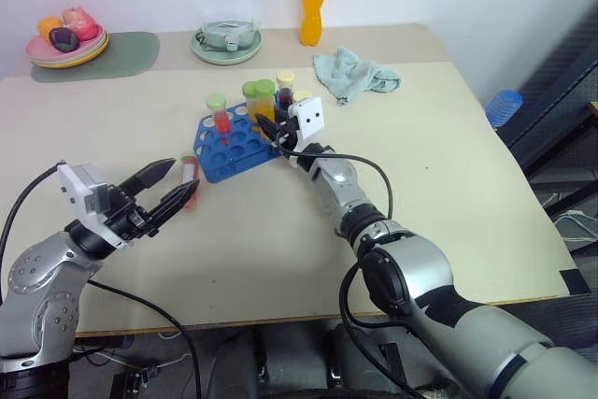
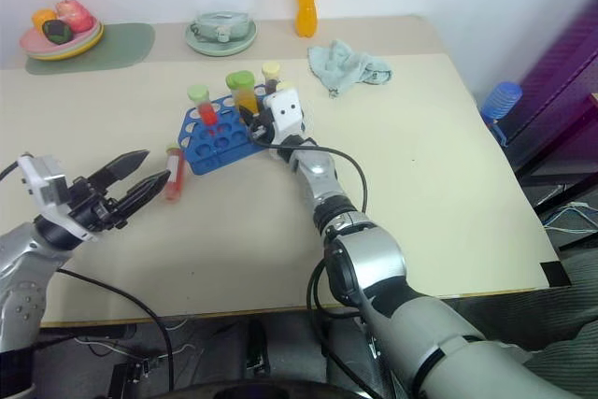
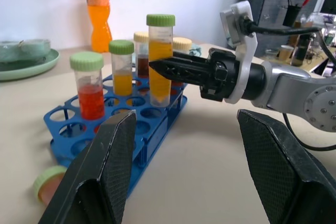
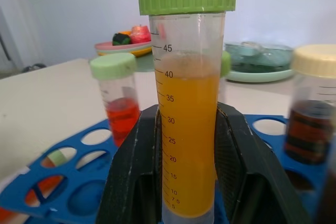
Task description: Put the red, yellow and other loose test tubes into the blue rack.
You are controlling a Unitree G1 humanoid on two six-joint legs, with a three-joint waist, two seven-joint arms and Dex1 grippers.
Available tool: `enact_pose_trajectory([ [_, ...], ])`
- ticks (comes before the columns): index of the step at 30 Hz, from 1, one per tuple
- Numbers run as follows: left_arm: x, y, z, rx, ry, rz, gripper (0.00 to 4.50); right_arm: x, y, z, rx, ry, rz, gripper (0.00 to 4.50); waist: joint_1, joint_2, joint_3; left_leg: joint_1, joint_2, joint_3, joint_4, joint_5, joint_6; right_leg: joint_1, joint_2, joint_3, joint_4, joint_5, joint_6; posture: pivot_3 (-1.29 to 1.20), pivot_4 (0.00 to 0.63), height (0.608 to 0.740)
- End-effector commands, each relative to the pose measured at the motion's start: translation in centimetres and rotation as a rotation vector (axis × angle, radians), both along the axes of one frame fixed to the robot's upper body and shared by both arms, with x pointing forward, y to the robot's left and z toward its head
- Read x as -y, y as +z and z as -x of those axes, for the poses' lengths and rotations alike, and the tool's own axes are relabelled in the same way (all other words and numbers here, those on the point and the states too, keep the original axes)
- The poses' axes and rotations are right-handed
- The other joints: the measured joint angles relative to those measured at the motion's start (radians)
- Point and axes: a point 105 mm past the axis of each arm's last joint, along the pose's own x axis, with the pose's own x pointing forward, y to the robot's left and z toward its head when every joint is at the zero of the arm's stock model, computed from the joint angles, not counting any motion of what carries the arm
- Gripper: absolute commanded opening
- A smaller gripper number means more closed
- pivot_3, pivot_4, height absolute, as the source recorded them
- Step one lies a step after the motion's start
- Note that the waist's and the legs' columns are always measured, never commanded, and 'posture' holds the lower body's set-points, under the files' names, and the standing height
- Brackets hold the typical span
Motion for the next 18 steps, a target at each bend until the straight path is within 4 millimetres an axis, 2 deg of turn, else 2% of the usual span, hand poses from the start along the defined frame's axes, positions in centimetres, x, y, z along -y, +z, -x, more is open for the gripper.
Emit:
enact_pose_trajectory([
  [1,-0.2,1.6,0.6,0.067,0.006,-0.012,3.14,-0.5,0.7,0.1,0.013,0.009,-0.012,0.76,0.0,0.0,0.0,0.0,0.0,0.0,0.0,0.0,0.0,0.0,0.0,0.0,0.0,0.0,0.0,0.0,0.15,0.74],
  [18,-0.4,1.5,0.8,0.062,0.011,-0.015,3.14,1.3,0.4,-1.0,-0.01,-0.067,0.0,0.76,0.0,0.0,0.0,0.0,0.0,0.0,0.0,0.0,0.0,0.0,0.0,0.0,0.0,0.0,0.0,0.0,0.15,0.74],
])
